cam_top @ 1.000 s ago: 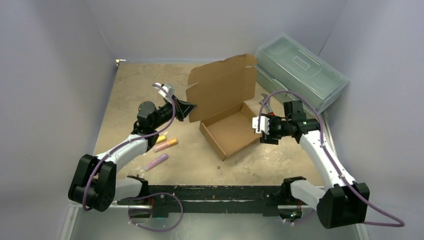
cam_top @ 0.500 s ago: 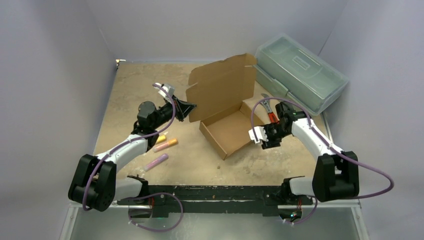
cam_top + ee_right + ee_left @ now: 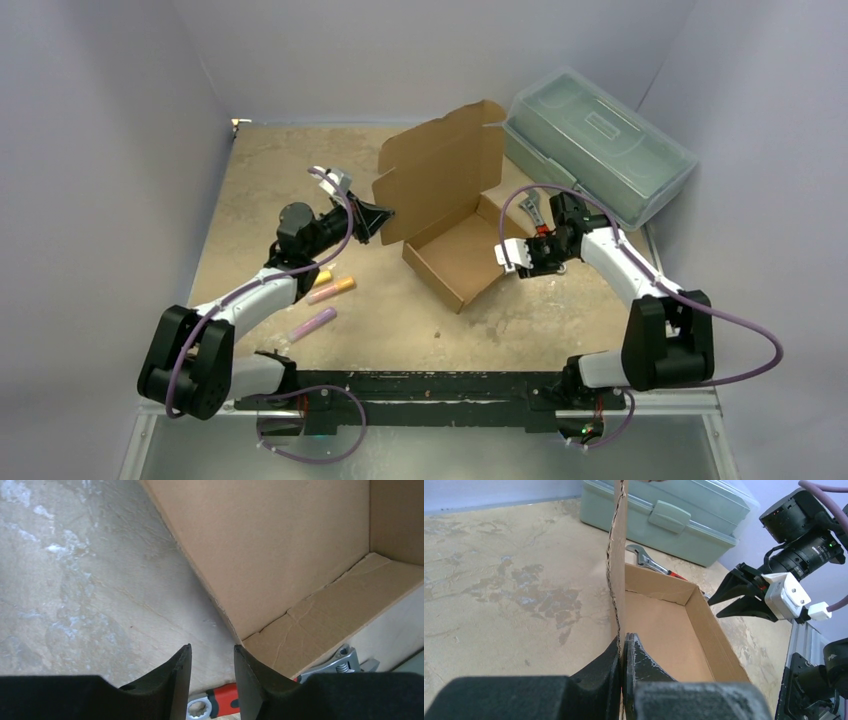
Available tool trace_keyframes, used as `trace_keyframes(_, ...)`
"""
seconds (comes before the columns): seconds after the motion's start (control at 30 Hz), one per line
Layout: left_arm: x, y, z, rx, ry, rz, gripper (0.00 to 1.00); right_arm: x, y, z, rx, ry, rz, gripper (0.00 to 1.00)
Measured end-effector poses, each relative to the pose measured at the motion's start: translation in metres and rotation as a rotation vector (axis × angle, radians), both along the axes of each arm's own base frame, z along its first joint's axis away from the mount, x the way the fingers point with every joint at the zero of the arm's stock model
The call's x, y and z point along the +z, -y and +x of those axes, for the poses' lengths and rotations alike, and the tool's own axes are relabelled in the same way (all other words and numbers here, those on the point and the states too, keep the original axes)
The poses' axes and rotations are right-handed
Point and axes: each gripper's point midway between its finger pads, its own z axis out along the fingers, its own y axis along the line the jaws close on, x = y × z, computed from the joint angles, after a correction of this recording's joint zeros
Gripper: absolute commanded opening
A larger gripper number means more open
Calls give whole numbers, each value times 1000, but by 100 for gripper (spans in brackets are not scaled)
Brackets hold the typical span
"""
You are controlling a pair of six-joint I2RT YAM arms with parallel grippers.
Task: Fold the paper box
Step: Fold the paper box at the center of the board.
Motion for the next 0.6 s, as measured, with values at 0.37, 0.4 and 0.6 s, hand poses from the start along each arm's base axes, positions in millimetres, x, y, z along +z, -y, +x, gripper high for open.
trace_keyframes(0.37, 0, 2, 1, -5, 0, 4, 0, 21, -15, 1, -21, -17, 92, 50)
trace_keyframes(0.4, -1, 2, 0, -5, -2, 5, 0, 29, -18, -3, -12, -19, 109, 55)
trace_keyframes(0.6, -3, 3, -1, -9, -12, 9, 0, 81, -32, 5, -175, 19, 266, 74)
